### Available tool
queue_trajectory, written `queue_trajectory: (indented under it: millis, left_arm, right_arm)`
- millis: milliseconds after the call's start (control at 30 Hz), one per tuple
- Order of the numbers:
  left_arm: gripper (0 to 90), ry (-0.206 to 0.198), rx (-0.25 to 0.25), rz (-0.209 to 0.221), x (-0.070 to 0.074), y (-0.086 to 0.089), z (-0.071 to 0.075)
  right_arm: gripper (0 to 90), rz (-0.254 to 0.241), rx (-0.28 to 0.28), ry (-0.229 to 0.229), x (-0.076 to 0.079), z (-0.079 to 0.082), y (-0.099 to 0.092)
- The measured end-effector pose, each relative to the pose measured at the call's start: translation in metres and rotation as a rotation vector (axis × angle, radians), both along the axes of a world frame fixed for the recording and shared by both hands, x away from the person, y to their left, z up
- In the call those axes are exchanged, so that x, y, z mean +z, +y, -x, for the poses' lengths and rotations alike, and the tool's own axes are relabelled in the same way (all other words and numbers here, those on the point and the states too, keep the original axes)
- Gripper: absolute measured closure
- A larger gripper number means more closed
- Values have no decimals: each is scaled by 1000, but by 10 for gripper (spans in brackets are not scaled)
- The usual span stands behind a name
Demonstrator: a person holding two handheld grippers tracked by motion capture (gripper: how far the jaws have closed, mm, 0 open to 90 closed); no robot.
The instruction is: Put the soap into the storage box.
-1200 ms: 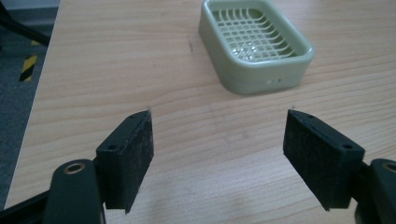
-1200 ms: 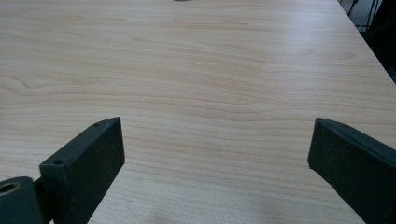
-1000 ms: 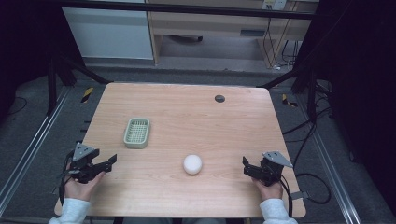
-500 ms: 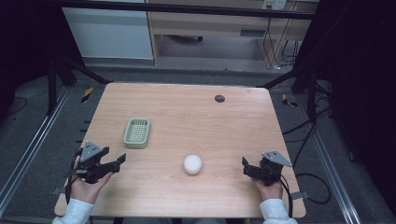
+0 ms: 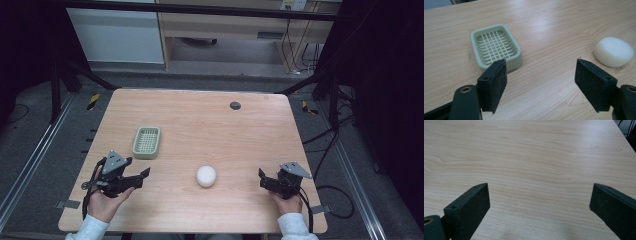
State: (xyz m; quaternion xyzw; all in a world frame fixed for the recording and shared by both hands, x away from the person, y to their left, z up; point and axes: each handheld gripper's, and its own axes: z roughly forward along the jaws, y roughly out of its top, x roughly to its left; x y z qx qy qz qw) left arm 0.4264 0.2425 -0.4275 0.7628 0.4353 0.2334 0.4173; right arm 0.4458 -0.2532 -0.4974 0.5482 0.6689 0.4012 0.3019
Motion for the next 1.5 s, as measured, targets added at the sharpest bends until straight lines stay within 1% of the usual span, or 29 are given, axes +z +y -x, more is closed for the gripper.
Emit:
queue_trajectory:
  millis: [100, 167, 200, 367, 400, 467, 567, 600, 667, 733, 867, 967, 1033, 1067, 1100, 1167, 1200, 1300, 1333, 1500]
  left_arm:
    - [255, 2, -19, -12, 2, -5, 0]
    - [251, -1, -23, -16, 2, -7, 0]
    - [247, -1, -36, -31, 3, -11, 0]
    - [236, 5, -58, -44, 3, -23, -3]
    - [236, 8, -65, -54, 3, -25, -3]
    - [231, 16, -75, -55, 4, -30, -5]
    - [228, 11, -87, -57, 4, -35, -6]
    - [228, 16, -95, -57, 5, -40, -6]
    - [226, 17, -109, -65, 5, -44, -7]
    - [224, 20, -113, -63, 5, -46, -8]
    - [223, 36, -134, -76, 4, -56, -12]
    - [224, 41, -144, -76, 2, -61, -14]
    - [222, 56, -162, -94, 1, -67, -16]
    - [222, 56, -165, -90, 1, -69, -17]
    - [222, 63, -172, -98, 1, -71, -18]
    - [222, 63, -174, -94, 1, -73, -19]
    - [222, 66, -183, -103, 1, -77, -20]
    - [222, 66, -188, -92, 2, -82, -21]
    - [222, 66, -197, -94, 2, -87, -22]
    - [221, 73, -227, -104, 2, -100, -25]
  right_arm:
    - [33, 7, 5, -2, 0, 0, 1]
    - [33, 2, 4, 0, 0, 1, 1]
    - [33, 8, 5, -3, 0, 0, 1]
    - [33, 4, 4, -4, 0, 0, 1]
    - [34, 1, 3, -4, 0, 1, 1]
    - [33, -2, 3, -6, 0, 1, 1]
    - [33, -2, 5, -5, -1, 0, 1]
    - [34, -3, 5, -4, -1, 0, 1]
    - [34, -5, 4, -3, -1, 0, 1]
    - [34, -4, 5, -3, -1, 0, 2]
    - [36, -2, 10, 1, -1, 0, 2]
    - [36, 0, 10, 0, -1, 0, 2]
    - [36, 2, 11, 3, -2, 0, 2]
    - [36, 1, 11, 5, -2, 0, 3]
    - [36, 2, 11, 4, -2, 0, 3]
    - [36, 1, 10, 4, -2, 0, 3]
    - [36, 4, 9, 4, -2, -1, 2]
    - [36, 2, 8, 3, -2, -1, 3]
    - [36, 0, 8, 5, -2, -1, 3]
    - [36, 4, 8, 3, -2, -1, 3]
